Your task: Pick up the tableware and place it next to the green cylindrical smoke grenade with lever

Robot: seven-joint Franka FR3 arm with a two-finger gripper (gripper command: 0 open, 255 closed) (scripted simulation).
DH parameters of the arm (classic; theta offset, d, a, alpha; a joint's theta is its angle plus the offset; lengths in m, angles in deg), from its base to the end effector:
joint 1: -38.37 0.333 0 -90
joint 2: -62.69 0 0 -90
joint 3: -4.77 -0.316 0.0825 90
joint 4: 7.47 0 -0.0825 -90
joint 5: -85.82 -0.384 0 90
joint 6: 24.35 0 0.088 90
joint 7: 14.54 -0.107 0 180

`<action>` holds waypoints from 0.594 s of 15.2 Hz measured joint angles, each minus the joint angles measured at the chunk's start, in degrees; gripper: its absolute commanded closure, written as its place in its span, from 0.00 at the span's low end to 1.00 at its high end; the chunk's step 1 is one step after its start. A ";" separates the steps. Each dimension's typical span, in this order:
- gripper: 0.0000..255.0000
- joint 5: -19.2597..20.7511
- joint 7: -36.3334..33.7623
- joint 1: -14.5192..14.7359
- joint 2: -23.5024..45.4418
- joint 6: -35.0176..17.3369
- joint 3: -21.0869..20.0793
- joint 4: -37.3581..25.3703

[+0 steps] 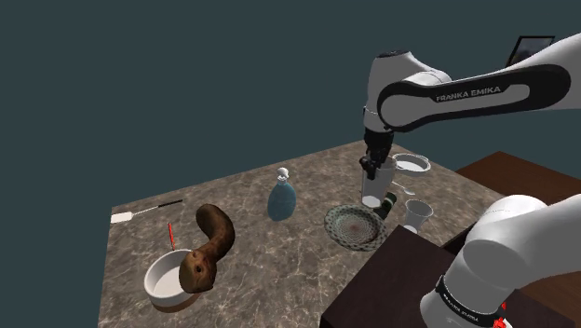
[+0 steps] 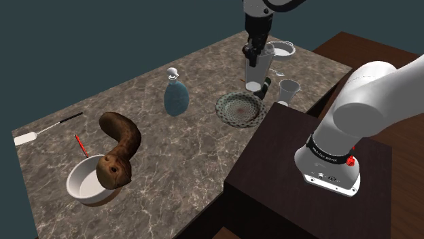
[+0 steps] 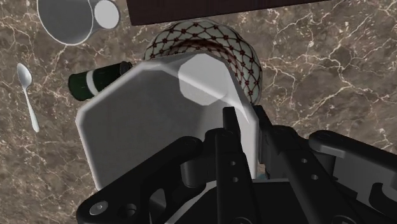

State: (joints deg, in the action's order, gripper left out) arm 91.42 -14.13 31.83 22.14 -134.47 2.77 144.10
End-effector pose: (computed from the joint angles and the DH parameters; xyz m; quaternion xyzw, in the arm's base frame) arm 0.3301 -0.0330 0.4580 0.9981 -0.0231 -0.0109 0.0566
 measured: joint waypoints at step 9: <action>1.00 8.40 13.06 -7.50 -5.69 1.23 11.36 2.73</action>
State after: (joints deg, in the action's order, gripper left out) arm 99.82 -1.07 24.33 16.45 -133.24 14.13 146.83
